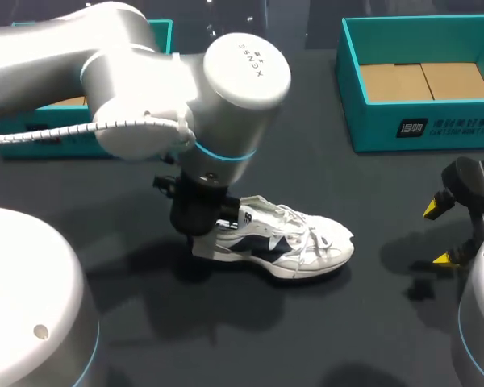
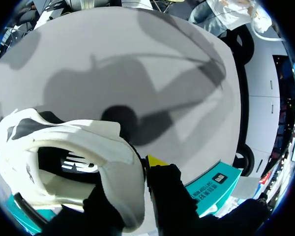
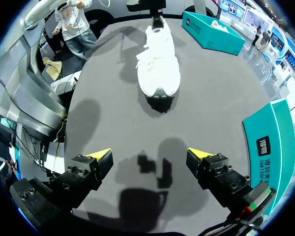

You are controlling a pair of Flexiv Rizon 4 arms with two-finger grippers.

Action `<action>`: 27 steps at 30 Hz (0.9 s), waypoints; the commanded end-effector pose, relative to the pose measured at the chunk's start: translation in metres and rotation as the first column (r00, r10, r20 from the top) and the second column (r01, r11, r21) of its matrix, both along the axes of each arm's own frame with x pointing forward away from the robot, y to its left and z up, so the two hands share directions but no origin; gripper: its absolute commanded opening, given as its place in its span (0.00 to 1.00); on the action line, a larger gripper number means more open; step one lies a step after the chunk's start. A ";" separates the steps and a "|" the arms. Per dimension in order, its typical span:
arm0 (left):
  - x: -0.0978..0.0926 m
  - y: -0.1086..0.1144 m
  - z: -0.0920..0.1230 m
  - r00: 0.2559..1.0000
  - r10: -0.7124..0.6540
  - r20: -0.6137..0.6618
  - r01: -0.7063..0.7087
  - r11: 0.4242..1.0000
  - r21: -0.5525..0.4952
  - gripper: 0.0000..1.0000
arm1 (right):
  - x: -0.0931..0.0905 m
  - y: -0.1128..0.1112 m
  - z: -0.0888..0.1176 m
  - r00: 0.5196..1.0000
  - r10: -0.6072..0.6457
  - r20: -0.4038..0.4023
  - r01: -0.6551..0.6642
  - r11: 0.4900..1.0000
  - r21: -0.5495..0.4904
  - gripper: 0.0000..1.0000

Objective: Take the shoe out of the shoebox, open the shoe tongue, remove and reinsert the insole, then place the shoe into the shoebox

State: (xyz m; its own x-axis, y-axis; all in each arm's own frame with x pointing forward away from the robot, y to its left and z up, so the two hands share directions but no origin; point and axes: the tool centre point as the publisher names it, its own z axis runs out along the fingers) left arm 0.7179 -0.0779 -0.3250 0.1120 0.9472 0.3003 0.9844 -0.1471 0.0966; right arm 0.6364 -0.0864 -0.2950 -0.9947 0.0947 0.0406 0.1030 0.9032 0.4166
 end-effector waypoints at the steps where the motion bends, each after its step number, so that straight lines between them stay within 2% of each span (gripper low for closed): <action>1: 0.000 -0.007 -0.014 1.000 0.007 0.005 -0.007 1.000 0.011 0.00 | -0.002 0.001 0.000 1.000 -0.002 0.002 0.002 1.000 -0.004 1.00; 12: 0.001 -0.018 -0.025 0.998 0.048 -0.027 -0.048 0.999 0.006 0.00 | -0.002 0.001 0.000 1.000 -0.002 0.002 0.002 1.000 -0.004 1.00; 27: -0.010 -0.026 -0.036 0.995 0.079 -0.052 -0.078 0.997 0.024 0.00 | -0.002 0.001 0.000 1.000 -0.002 0.002 0.002 1.000 -0.004 1.00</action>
State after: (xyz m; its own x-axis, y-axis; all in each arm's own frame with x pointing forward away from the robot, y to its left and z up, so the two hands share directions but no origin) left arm 0.7060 -0.1016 -0.3602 0.0566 0.9478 0.3137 0.9960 -0.0753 0.0477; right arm 0.6364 -0.0864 -0.2950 -0.9947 0.0947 0.0406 0.1030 0.9032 0.4166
